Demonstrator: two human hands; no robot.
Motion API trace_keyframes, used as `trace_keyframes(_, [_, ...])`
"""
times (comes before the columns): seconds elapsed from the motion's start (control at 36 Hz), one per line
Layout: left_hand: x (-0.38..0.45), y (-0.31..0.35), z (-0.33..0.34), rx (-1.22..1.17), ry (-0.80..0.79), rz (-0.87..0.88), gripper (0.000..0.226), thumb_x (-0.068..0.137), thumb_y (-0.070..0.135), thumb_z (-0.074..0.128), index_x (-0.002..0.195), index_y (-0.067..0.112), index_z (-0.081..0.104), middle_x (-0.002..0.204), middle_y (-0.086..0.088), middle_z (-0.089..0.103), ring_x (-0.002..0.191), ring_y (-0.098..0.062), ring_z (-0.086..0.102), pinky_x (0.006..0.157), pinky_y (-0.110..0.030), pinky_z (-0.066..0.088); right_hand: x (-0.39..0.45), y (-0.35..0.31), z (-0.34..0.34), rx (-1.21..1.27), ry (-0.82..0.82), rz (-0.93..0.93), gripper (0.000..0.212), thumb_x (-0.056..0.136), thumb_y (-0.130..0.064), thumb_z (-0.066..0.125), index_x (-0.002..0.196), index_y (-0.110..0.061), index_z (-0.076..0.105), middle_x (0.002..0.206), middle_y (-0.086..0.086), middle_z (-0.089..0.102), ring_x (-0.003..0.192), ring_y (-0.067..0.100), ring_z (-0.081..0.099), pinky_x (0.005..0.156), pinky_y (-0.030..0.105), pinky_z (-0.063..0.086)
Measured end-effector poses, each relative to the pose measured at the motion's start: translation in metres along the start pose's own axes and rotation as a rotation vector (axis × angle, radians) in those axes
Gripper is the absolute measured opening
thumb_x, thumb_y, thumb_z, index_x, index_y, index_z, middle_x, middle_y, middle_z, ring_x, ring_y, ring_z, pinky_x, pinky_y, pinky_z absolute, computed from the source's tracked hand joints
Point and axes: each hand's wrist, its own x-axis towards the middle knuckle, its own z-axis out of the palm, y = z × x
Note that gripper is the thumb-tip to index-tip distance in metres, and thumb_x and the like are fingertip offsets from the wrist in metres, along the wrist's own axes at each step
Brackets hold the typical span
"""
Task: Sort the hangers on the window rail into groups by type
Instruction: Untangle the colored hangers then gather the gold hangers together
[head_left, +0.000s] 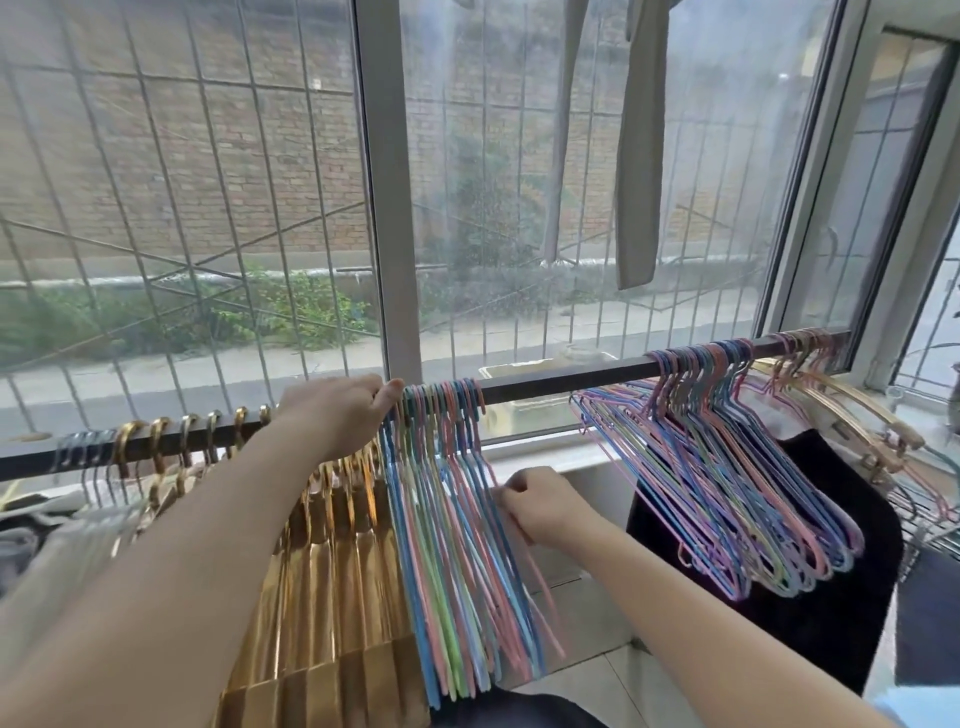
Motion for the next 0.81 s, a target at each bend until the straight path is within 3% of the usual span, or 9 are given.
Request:
trace_keyframes(0.06, [0.000,0.004,0.000,-0.016,0.002,0.009,0.072,0.101,0.068,0.001,0.133,0.032,0.054,0.142,0.003,0.060,0.130,-0.022,0.055,0.082,-0.038,0.045,-0.004,0.002,-0.004,0.028,-0.008,0.016,0.027,0.104,-0.016,0.049,0.091,-0.001,0.067,0.068,0.009,0.061,0.057,0.021,0.054,0.060,0.034,0.046])
trace_keyframes(0.17, [-0.003,-0.002,-0.004,-0.019,-0.022,-0.005,0.074,0.100,0.069,0.000,0.140,0.030,0.050,0.144,0.002,0.059,0.130,-0.023,0.055,0.081,-0.038,0.044,-0.017,0.000,-0.006,0.101,-0.058,0.017,0.019,0.105,-0.018,0.049,0.118,-0.009,0.060,0.076,0.007,0.063,0.060,0.020,0.056,0.060,0.034,0.049])
trace_keyframes(0.31, [-0.003,-0.003,-0.005,-0.016,-0.024,-0.002,0.072,0.101,0.067,0.001,0.141,0.030,0.048,0.144,0.000,0.059,0.129,-0.024,0.055,0.086,-0.039,0.046,-0.041,0.004,-0.016,0.151,-0.100,-0.013,0.029,0.103,-0.012,0.052,0.130,-0.020,0.056,0.071,0.000,0.059,0.055,0.013,0.050,0.056,0.028,0.046])
trace_keyframes(0.39, [-0.004,0.000,-0.008,-0.014,-0.032,-0.003,0.072,0.102,0.067,0.001,0.141,0.029,0.049,0.145,-0.001,0.058,0.131,-0.025,0.054,0.085,-0.040,0.044,-0.055,0.009,-0.028,0.227,-0.111,0.001,0.047,0.101,-0.009,0.056,0.146,-0.021,0.048,0.070,0.006,0.058,0.056,0.014,0.051,0.055,0.026,0.047])
trace_keyframes(0.53, [-0.006,-0.001,-0.007,-0.003,-0.050,-0.012,0.072,0.102,0.066,0.001,0.136,0.026,0.050,0.139,-0.002,0.061,0.123,-0.025,0.057,0.080,-0.039,0.041,-0.073,0.012,-0.046,0.418,-0.042,0.042,0.053,0.097,0.003,0.059,0.145,-0.018,0.048,0.069,0.006,0.060,0.055,0.016,0.052,0.055,0.030,0.046])
trace_keyframes(0.61, [-0.007,-0.004,-0.007,-0.001,-0.061,-0.028,0.072,0.102,0.066,0.001,0.137,0.026,0.049,0.138,-0.003,0.062,0.123,-0.026,0.058,0.080,-0.039,0.043,-0.078,-0.001,-0.063,0.478,-0.046,0.011,0.050,0.095,0.006,0.060,0.138,-0.018,0.054,0.086,0.011,0.074,0.057,0.017,0.055,0.059,0.033,0.048])
trace_keyframes(0.72, [-0.010,0.000,-0.008,0.012,-0.069,-0.027,0.073,0.102,0.067,-0.001,0.134,0.025,0.050,0.138,-0.003,0.062,0.122,-0.027,0.059,0.084,-0.041,0.047,-0.086,-0.020,-0.090,0.444,0.006,-0.053,0.052,0.099,0.003,0.054,0.135,-0.034,0.055,0.104,0.014,0.077,0.046,0.011,0.048,0.045,0.023,0.044])
trace_keyframes(0.81, [-0.011,0.002,-0.008,0.005,-0.071,-0.028,0.071,0.101,0.067,0.000,0.128,0.026,0.051,0.133,-0.003,0.064,0.117,-0.026,0.060,0.083,-0.041,0.048,-0.084,-0.030,-0.102,0.404,0.032,-0.067,0.049,0.099,-0.001,0.057,0.137,-0.033,0.053,0.103,0.019,0.076,0.040,0.010,0.041,0.040,0.020,0.039])
